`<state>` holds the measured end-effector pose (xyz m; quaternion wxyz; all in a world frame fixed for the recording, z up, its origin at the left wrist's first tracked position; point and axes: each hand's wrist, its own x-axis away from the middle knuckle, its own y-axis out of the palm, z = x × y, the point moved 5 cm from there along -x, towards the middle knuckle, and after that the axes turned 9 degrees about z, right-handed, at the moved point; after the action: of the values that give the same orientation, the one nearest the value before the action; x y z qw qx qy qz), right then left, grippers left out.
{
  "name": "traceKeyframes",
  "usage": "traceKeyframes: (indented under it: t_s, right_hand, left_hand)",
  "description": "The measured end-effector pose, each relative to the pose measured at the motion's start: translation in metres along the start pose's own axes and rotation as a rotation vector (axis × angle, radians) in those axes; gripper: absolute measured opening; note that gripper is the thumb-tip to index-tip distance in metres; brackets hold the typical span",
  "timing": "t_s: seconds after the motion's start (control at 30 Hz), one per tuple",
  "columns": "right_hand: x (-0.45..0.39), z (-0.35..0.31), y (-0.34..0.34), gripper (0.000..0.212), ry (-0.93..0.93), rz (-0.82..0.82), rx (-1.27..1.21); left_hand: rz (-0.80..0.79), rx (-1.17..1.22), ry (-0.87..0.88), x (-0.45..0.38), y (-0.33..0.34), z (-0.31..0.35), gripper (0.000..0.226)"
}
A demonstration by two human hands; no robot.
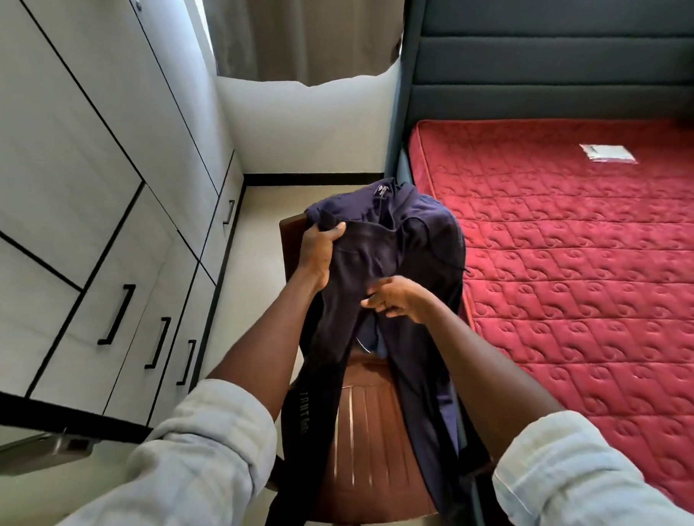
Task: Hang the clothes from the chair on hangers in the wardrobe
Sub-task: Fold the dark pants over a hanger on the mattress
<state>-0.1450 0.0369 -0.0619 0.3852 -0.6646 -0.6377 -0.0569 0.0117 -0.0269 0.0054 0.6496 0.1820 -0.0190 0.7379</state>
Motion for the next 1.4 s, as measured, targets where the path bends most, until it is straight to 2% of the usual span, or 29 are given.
traceKeyframes:
  t_s: [0.03,0.1,0.13,0.17,0.23,0.27,0.33,0.4,0.53,0.67,0.7,0.77,0.9,0.97,1.07,1.13,1.2,1.27,1.3,1.4]
  right_hand:
    - [0.000,-0.001,-0.017,0.016,0.002,0.172,-0.010]
    - [0.012,-0.007,-0.058,0.036,-0.094,0.566,-0.045]
    - [0.021,-0.016,-0.073,0.051,-0.209,0.686,0.010]
    - [0.037,-0.029,-0.084,0.063,-0.356,0.736,0.081]
    - [0.065,-0.050,-0.093,0.074,-0.626,0.712,0.277]
    - [0.076,-0.056,-0.091,0.073,-0.689,0.659,0.398]
    - [0.092,-0.051,-0.080,0.066,-0.713,0.501,0.635]
    - [0.108,-0.029,-0.062,0.064,-0.685,0.313,0.744]
    - [0.163,0.009,-0.038,0.068,-0.662,0.094,0.639]
    - [0.251,0.026,-0.031,0.049,-0.739,-0.044,0.152]
    - [0.272,0.028,-0.031,0.049,-0.749,-0.075,0.074]
    - [0.311,0.041,-0.024,0.052,-0.755,-0.111,0.069]
    - [0.353,0.080,-0.005,0.058,-0.775,-0.103,0.294]
    - [0.383,0.105,-0.001,0.053,-0.739,-0.170,0.238]
    - [0.415,0.126,0.001,0.046,-0.738,-0.172,0.188]
    - [0.429,0.146,0.004,0.043,-0.683,-0.069,0.167]
    - [0.442,0.171,0.014,0.039,-0.626,0.025,0.322]
    - [0.444,0.203,0.025,0.034,-0.529,0.046,0.510]
    - [0.442,0.215,0.025,0.032,-0.473,0.084,0.527]
    - [0.471,0.241,0.008,0.024,-0.418,0.277,0.348]
  left_hand:
    - [-0.012,0.015,0.045,0.002,0.003,0.005,0.021]
    - [-0.084,-0.068,0.121,0.013,0.010,0.018,0.024]
    - [-0.130,-0.127,0.123,0.021,0.014,0.024,0.023]
    - [-0.183,-0.173,0.106,0.029,0.018,0.028,0.024]
    - [-0.288,-0.250,0.066,0.052,0.024,0.036,0.031]
    - [-0.325,-0.284,0.057,0.063,0.024,0.041,0.032]
    - [-0.391,-0.331,0.069,0.093,0.025,0.051,0.030]
    - [-0.412,-0.328,0.094,0.131,0.023,0.062,0.022]
    - [-0.323,-0.296,0.151,0.200,0.013,0.078,0.013]
    - [-0.256,-0.323,0.160,0.275,-0.001,0.083,0.022]
    - [-0.252,-0.344,0.173,0.294,-0.003,0.084,0.023]
    - [-0.227,-0.335,0.225,0.334,-0.006,0.086,0.023]
    - [-0.143,-0.172,0.339,0.393,-0.015,0.097,0.024]
    - [-0.085,-0.149,0.375,0.425,-0.028,0.094,0.028]
    - [-0.001,-0.093,0.405,0.456,-0.048,0.090,0.028]
    - [0.050,-0.009,0.423,0.484,-0.058,0.092,0.027]
    - [0.108,0.020,0.442,0.511,-0.068,0.093,0.027]
    - [0.153,0.040,0.488,0.537,-0.078,0.095,0.029]
    - [0.188,0.038,0.516,0.549,-0.083,0.098,0.030]
    - [0.450,-0.082,0.581,0.588,-0.115,0.089,0.035]
